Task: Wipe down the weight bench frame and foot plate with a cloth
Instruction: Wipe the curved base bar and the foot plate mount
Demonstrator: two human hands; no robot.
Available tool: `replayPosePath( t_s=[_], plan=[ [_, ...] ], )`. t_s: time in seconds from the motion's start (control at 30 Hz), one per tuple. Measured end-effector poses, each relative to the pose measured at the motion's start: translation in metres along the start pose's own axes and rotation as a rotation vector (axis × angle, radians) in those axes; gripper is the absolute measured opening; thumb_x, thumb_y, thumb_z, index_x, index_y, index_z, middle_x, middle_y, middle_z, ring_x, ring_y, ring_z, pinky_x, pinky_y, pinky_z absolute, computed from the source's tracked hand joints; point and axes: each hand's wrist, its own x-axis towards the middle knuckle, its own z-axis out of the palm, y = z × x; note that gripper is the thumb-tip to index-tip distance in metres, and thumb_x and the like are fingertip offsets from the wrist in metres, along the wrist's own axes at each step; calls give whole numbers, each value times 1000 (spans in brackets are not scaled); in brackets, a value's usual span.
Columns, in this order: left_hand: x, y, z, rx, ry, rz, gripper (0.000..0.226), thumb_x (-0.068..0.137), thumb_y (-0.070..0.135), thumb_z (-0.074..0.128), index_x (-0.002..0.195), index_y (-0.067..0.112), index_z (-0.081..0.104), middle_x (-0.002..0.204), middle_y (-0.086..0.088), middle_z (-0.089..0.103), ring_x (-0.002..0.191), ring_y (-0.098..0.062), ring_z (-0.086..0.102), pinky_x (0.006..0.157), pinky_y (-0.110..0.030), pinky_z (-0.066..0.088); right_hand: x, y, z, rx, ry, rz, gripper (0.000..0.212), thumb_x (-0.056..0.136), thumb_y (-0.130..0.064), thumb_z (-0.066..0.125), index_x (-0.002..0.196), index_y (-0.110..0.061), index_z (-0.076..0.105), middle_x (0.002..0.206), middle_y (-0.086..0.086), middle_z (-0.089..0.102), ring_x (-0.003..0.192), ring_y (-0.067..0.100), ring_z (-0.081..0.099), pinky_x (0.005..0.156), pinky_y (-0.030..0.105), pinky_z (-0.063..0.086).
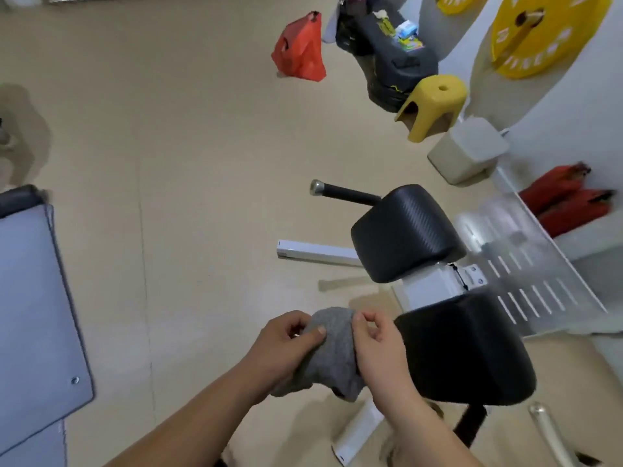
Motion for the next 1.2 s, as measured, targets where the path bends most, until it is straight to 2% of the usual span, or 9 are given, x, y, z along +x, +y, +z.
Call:
replayPosePath(
  t_s=[0.23,0.4,0.5,0.67,0.77,0.87,0.97,1.1,1.2],
  plan=[
    [58,-86,-1,-14,-249,-125,28,93,10,55,100,27,77,98,2,74,81,-18,71,57,-34,51,13,109,65,255,194,204,13,103,-34,56,97,-24,61,94,16,68,73,21,69,50,24,50],
    [134,-199,78,173,-364,-156,30,90,18,62,118,24,69,101,5,73,91,-8,69,79,-22,56,80,256,87,380,325,287,17,103,-33,59,91,-21,63,88,15,74,77,27,73,68,40,58],
    [194,-282,129,293,-318,-234,63,75,35,66,130,6,61,110,-10,71,103,-20,69,93,-31,55,135,350,96,354,410,294,16,103,-27,60,92,-17,65,90,18,73,74,23,70,65,34,57],
    [287,-413,210,297,-501,-457,64,58,40,72,107,0,70,98,-13,76,88,-28,75,65,-31,59,226,495,86,41,401,266,16,107,-33,48,99,-23,58,92,9,69,84,20,66,76,33,58],
    [323,-466,261,359,-577,-341,46,66,23,65,106,1,73,98,-16,76,92,-32,75,75,-39,62,260,563,66,-229,317,203,18,109,-40,38,97,-32,50,90,-1,67,82,11,64,69,27,48],
    [337,-489,299,254,-675,-206,18,79,8,55,90,6,69,71,-9,69,58,-22,67,48,-35,52,278,608,34,-383,376,135,18,109,-37,38,95,-31,47,81,-2,65,73,10,61,62,24,45],
    [347,-499,330,188,-771,-67,29,89,-3,51,108,12,68,85,-18,70,57,-19,66,47,-27,49,290,628,-3,-529,503,125,12,107,-37,40,100,-30,48,80,-1,63,72,18,60,68,37,49],
    [359,-520,348,198,-690,29,47,102,23,58,147,31,46,120,-7,66,78,-20,72,64,-33,61,296,651,-17,-836,808,99,37,105,-43,41,141,-36,46,136,5,53,121,32,56,93,46,50],
    [367,-529,337,531,-461,171,59,104,28,51,159,22,30,148,-4,54,127,-19,59,102,-26,45,300,675,13,-864,627,13,59,107,-44,35,161,-25,23,170,8,8,156,34,9,125,49,19]
  ],
)
